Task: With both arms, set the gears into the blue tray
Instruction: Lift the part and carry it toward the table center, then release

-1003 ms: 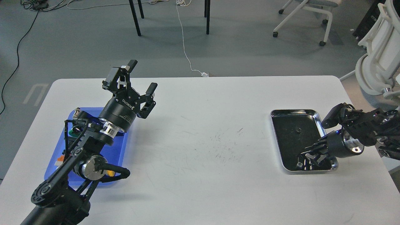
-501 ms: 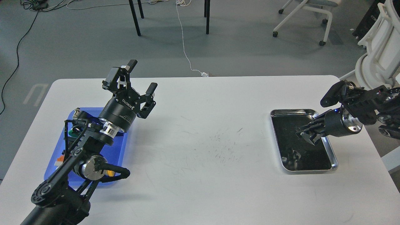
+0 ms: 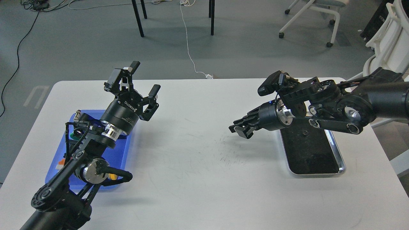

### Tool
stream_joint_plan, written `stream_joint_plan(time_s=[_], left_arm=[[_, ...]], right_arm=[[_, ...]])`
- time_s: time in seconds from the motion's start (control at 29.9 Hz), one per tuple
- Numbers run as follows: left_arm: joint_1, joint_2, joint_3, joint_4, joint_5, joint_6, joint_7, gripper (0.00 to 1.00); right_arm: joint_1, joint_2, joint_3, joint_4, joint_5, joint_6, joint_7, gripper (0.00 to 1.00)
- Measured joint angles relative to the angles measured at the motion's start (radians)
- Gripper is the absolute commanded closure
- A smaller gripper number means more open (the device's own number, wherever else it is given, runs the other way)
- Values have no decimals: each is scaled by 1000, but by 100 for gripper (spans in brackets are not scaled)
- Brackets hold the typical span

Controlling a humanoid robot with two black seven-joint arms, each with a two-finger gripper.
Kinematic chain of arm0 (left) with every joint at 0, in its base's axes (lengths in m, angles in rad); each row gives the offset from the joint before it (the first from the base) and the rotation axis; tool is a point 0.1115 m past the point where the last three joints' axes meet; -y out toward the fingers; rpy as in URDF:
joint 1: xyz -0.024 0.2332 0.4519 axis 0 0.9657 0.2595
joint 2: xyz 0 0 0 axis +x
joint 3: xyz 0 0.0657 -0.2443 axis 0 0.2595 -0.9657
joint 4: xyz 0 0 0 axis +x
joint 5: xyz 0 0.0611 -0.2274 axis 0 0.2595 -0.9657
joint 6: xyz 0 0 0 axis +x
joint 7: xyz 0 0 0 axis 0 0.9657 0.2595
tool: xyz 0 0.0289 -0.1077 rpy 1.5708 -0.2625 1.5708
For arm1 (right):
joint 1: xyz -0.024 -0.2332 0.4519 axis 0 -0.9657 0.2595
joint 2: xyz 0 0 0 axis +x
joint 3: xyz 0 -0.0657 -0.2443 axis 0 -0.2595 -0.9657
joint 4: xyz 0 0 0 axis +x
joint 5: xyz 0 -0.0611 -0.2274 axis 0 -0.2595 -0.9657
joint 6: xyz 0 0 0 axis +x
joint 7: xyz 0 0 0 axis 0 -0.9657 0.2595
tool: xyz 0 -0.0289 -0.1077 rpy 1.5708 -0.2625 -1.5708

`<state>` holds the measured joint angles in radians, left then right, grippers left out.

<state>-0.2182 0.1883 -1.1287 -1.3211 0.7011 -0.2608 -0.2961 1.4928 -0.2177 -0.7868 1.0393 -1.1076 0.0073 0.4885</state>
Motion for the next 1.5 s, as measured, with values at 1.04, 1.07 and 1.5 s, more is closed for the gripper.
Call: stream_joint_plan(time_s=[1.04, 1.07, 1.5], left_arm=[[3, -4, 0, -3, 0, 0, 0, 2], [3, -3, 0, -4, 0, 0, 0, 2], [5, 0, 1, -6, 0, 0, 0, 2]], right_arm=[[-179, 127, -52, -119, 8, -192, 0, 68], [-180, 129, -52, -123, 12, -194, 0, 60], [-171, 95, -45, -117, 58, -220, 0, 6]])
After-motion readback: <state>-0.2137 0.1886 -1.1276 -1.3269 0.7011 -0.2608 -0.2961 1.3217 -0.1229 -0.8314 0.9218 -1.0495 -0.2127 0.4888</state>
